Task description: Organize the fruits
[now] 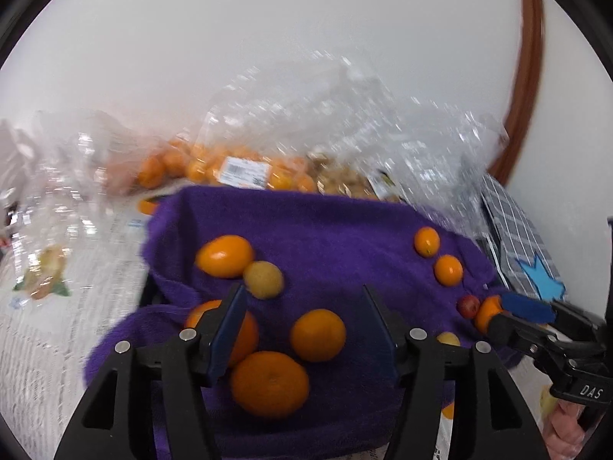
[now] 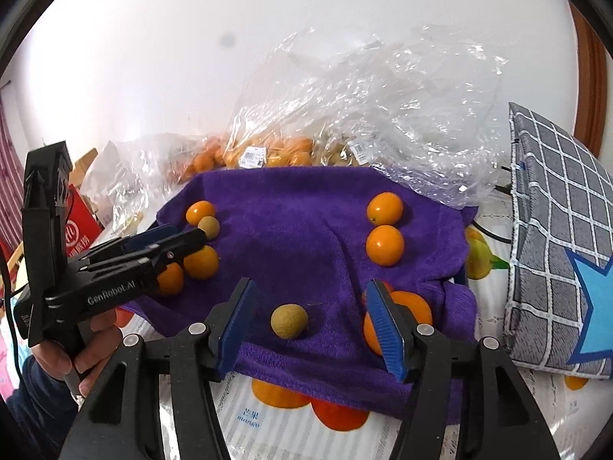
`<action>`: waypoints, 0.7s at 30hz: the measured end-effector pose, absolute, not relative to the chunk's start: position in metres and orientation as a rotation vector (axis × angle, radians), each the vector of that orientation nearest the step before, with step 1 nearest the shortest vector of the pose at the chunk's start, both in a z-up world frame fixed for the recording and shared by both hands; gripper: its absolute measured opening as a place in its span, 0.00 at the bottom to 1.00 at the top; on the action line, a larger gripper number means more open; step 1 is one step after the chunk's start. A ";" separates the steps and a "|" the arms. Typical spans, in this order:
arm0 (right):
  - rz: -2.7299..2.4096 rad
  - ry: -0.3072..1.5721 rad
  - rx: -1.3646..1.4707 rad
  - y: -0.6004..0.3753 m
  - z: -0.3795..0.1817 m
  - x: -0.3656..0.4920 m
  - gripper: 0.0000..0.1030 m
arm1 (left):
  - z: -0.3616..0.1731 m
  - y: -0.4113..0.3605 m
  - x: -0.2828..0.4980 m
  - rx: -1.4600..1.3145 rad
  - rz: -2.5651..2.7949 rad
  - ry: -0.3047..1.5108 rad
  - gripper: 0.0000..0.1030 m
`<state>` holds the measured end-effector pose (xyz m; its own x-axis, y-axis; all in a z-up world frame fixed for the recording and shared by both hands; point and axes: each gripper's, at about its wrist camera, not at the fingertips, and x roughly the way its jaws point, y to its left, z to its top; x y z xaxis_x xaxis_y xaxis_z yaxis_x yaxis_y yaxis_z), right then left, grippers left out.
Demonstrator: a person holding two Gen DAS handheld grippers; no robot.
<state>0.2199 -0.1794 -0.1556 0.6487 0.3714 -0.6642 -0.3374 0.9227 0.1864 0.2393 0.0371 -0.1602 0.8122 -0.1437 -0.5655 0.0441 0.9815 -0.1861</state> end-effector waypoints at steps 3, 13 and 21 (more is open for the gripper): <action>0.402 0.751 0.070 -0.184 -0.152 0.218 0.59 | -0.153 0.047 0.226 -0.204 -0.049 0.551 0.60; 0.324 0.819 0.089 -0.189 -0.133 0.203 0.60 | -0.142 0.066 0.171 -0.178 0.046 0.550 0.63; 0.217 0.756 0.062 -0.196 -0.086 0.135 0.91 | -0.102 0.061 0.115 -0.198 0.025 0.557 0.67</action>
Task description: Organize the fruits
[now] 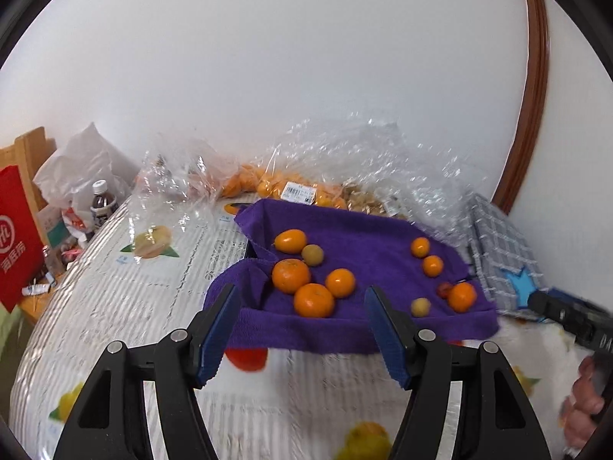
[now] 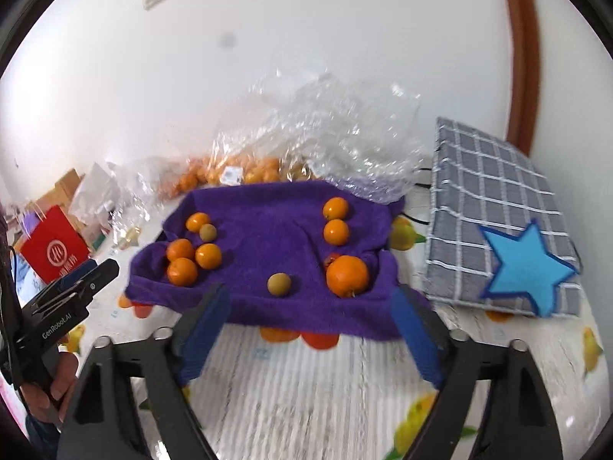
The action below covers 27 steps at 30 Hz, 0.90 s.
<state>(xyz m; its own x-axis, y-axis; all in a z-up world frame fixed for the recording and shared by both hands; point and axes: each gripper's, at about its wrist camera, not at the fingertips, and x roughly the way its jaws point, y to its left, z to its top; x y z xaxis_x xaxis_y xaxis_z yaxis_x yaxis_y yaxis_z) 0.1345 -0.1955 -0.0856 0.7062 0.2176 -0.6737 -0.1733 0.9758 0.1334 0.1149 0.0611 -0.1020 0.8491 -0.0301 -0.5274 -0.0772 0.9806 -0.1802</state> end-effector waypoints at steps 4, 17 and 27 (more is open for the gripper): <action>0.196 0.744 0.071 -0.201 -0.066 0.104 0.93 | -0.077 0.057 0.086 -0.199 0.015 0.511 0.84; 0.212 0.605 0.082 -0.202 0.003 0.010 0.99 | -0.017 0.036 0.013 -0.123 0.057 0.471 0.89; 0.105 0.572 0.004 -0.203 0.017 -0.015 0.99 | -0.004 0.016 -0.007 -0.082 0.033 0.443 0.89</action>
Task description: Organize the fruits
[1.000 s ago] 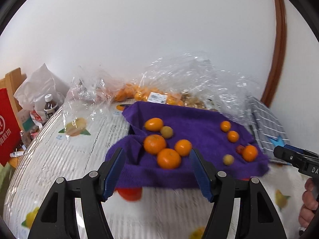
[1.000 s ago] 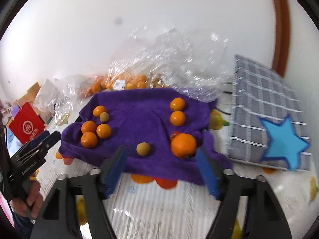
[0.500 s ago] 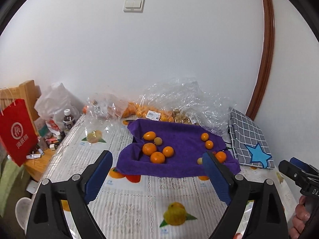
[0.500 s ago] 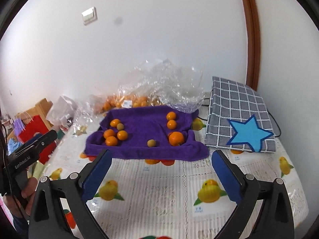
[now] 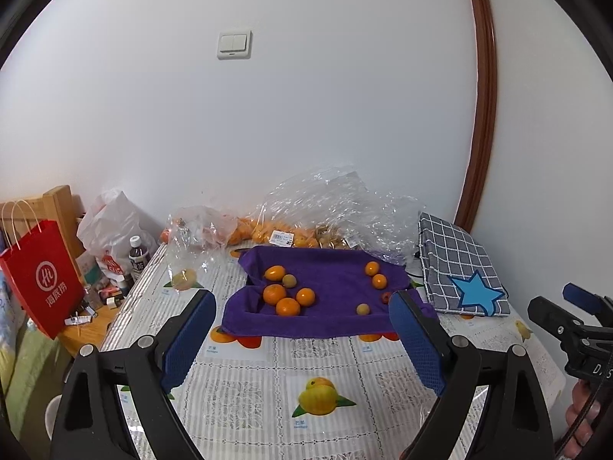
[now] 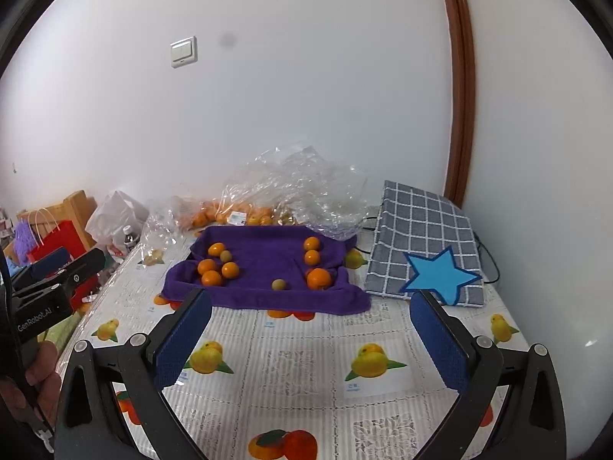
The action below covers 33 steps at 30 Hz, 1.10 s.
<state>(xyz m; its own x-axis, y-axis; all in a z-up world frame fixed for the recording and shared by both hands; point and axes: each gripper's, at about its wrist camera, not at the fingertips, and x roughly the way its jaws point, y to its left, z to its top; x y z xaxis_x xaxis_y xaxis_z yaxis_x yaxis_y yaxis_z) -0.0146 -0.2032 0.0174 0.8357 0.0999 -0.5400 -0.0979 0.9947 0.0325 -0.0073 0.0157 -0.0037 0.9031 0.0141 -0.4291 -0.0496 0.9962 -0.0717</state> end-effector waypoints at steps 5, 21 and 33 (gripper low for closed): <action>0.084 0.558 0.005 -0.209 0.019 -0.020 0.99 | -0.003 0.010 -0.009 -0.077 0.023 0.442 0.89; 0.056 0.556 0.016 -0.219 0.019 -0.024 0.99 | -0.004 0.005 -0.010 -0.099 0.003 0.453 0.89; 0.051 0.546 0.008 -0.219 0.022 -0.026 0.99 | -0.005 0.002 -0.010 -0.100 0.000 0.457 0.89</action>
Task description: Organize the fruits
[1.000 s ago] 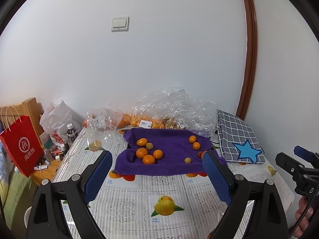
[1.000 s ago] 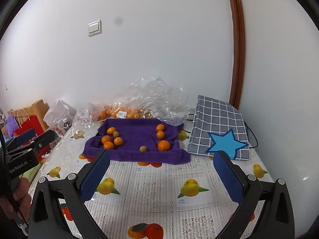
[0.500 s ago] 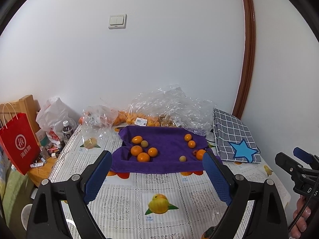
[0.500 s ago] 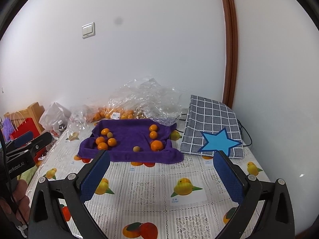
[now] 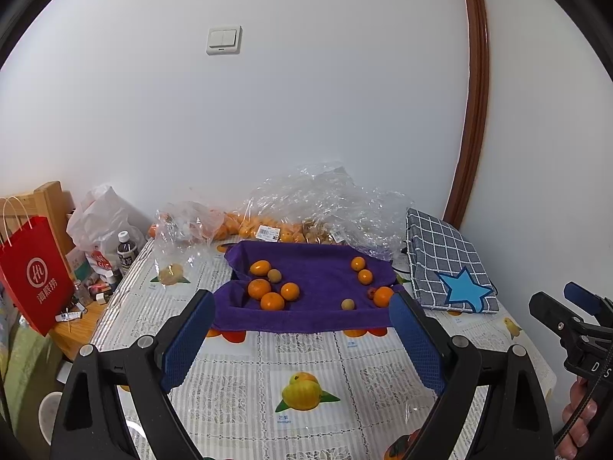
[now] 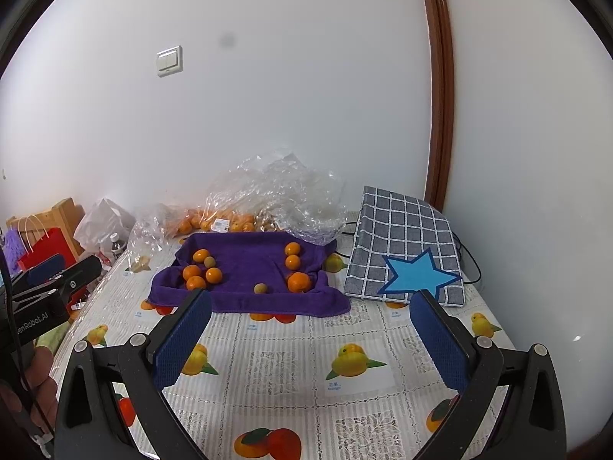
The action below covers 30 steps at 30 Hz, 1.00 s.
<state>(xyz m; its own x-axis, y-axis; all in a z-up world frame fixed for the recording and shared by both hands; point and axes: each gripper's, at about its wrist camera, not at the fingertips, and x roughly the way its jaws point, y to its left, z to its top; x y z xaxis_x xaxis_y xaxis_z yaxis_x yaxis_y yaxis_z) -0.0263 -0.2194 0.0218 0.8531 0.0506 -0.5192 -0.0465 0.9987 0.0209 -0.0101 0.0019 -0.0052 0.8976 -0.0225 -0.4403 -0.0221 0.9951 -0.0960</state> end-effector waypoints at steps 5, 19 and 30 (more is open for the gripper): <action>0.052 0.543 0.008 -0.219 0.023 -0.028 0.99 | -0.005 0.002 -0.010 -0.100 0.000 0.458 0.89; 0.054 0.534 0.005 -0.217 0.026 -0.030 0.99 | -0.006 0.000 -0.010 -0.100 -0.002 0.457 0.89; 0.055 0.527 0.004 -0.217 0.028 -0.032 0.99 | -0.006 0.001 -0.010 -0.100 -0.005 0.457 0.89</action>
<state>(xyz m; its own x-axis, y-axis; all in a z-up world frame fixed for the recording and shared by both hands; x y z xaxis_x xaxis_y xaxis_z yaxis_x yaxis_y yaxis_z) -0.0316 -0.2166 0.0284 0.8626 0.0537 -0.5030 -0.0517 0.9985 0.0180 -0.0103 0.0010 -0.0063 0.8974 -0.0270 -0.4404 -0.0178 0.9951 -0.0974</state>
